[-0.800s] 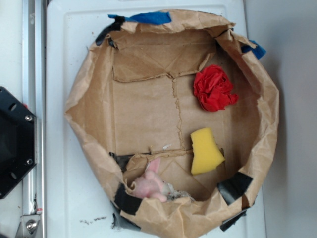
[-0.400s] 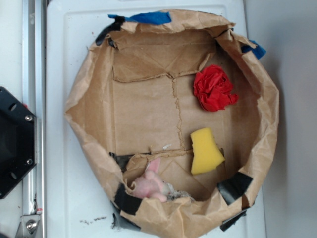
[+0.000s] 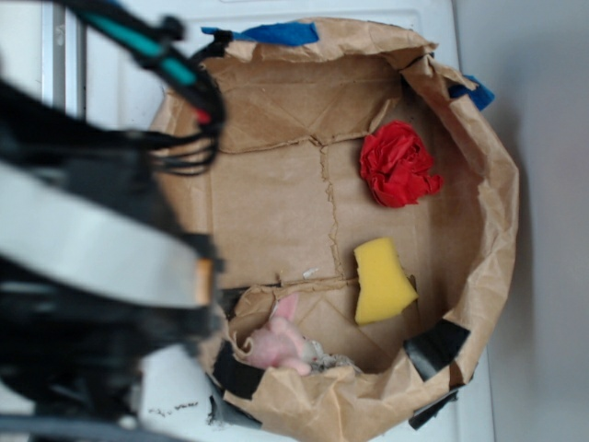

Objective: Grab the green sponge.

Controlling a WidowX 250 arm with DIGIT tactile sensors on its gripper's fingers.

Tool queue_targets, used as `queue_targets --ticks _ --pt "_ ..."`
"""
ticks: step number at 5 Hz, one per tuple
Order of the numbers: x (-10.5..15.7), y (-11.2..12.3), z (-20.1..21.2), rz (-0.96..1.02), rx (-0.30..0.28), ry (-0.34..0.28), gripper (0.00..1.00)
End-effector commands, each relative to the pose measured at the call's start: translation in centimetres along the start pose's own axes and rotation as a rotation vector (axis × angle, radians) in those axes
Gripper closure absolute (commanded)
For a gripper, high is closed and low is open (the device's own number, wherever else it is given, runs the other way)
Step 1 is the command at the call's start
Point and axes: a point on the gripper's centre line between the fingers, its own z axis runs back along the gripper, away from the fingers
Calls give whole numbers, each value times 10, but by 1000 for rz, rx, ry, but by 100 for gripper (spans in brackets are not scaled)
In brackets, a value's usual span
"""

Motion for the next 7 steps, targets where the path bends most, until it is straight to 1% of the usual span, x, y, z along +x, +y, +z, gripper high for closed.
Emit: queue_targets --ticks 1,2,3,4,5,6,7 --pt "40 14 -19 -235 -77 -103 0" --pt "53 24 -25 -241 -76 -182 0" --pt "64 36 -35 -217 -96 -252 0" --pt "73 43 -50 -258 -65 -301 0" --pt "84 52 -68 -235 -55 -322 0" --pt "93 56 -86 -229 -50 -289 0" --pt "104 53 -101 -303 -24 -271 0"
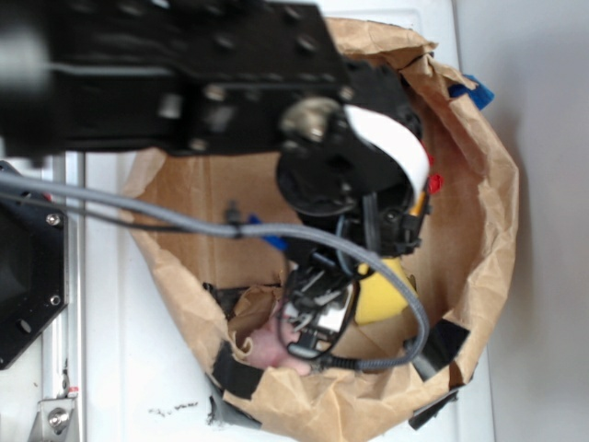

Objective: Grab the green sponge.

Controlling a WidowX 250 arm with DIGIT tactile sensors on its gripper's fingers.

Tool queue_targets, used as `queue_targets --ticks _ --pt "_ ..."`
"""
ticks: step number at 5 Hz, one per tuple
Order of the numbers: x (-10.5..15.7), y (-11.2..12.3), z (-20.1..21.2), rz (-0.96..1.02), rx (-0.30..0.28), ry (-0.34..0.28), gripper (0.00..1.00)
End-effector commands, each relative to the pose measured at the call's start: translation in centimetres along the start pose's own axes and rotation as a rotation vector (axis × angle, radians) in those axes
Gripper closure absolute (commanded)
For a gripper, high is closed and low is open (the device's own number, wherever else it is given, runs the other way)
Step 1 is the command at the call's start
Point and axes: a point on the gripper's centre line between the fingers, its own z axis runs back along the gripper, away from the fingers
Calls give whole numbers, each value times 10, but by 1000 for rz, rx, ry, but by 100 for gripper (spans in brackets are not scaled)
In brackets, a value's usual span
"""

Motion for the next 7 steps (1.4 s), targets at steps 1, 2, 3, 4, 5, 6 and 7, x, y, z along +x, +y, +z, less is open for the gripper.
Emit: queue_targets --ticks 1,2,3,4,5,6,7 --pt "22 -7 -9 -210 76 2 0" --pt "24 -7 -15 -332 197 23 0" --pt "28 -18 -14 -445 230 21 0" --pt "27 -17 -21 -446 227 38 0" --pt "20 -15 -33 -460 193 89 0" --pt "14 -10 -46 -474 224 144 0" --pt "11 -5 -63 -474 266 166 0"
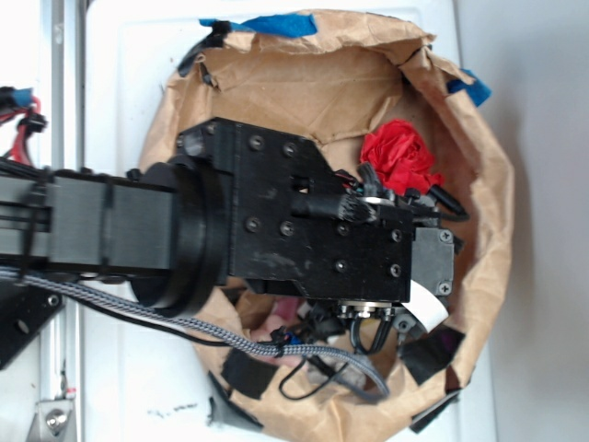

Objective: Grab the green sponge.

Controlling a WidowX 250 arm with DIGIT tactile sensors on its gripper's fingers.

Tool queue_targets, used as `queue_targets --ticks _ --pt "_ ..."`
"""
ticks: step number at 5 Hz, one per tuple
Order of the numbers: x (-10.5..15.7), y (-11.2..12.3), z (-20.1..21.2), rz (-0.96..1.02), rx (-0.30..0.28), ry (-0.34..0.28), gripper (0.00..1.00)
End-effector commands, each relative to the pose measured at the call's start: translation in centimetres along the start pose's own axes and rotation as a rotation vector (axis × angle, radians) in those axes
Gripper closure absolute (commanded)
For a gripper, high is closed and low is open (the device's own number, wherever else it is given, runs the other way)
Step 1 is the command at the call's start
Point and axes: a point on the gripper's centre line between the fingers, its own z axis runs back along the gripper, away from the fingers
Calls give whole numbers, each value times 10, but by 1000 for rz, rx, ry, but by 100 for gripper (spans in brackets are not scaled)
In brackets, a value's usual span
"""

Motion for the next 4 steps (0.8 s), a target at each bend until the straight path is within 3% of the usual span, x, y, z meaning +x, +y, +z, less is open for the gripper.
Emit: queue_targets --ticks 1,2,3,4 --pt "14 -6 -15 -7 57 17 0" --pt "15 -4 -17 14 47 15 67" --pt "16 -2 -15 36 37 7 100" --pt "16 -1 -14 50 25 1 100"
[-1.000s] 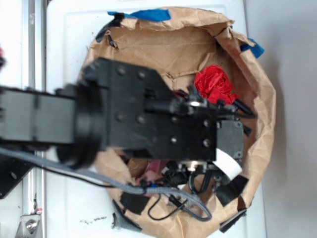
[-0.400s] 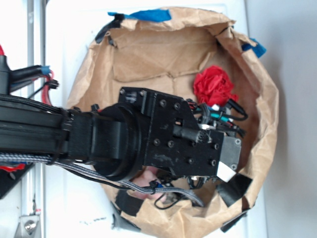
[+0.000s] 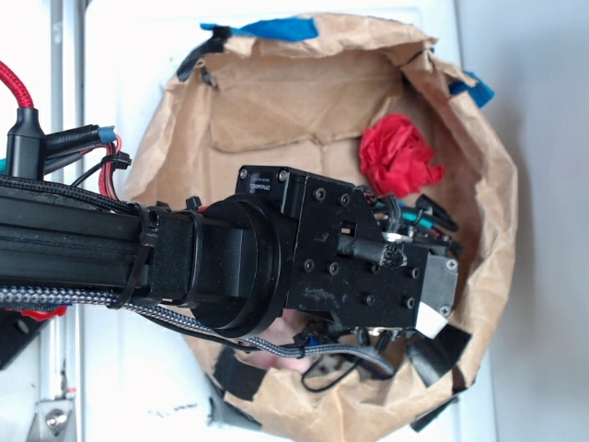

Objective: Grab the green sponge.

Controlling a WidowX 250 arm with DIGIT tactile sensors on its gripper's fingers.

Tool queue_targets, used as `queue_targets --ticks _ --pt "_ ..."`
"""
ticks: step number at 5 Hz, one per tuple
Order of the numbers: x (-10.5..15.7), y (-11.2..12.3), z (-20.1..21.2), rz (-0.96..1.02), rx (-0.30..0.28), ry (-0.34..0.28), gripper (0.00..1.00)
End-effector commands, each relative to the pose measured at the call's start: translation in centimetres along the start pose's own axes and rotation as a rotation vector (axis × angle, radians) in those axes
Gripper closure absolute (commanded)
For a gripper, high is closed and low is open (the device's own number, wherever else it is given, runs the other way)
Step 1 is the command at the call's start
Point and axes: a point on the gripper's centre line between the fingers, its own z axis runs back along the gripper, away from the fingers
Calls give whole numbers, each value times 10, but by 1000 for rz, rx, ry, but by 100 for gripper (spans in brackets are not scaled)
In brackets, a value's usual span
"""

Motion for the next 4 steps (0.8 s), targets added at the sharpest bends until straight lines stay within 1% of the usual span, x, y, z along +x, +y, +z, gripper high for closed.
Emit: queue_targets --ticks 1,2,3,4 --pt "11 3 16 30 3 -49 100" --pt "8 11 40 107 10 -109 100" --pt "-3 29 89 303 85 -172 100" --pt "-21 36 131 459 49 -184 100"
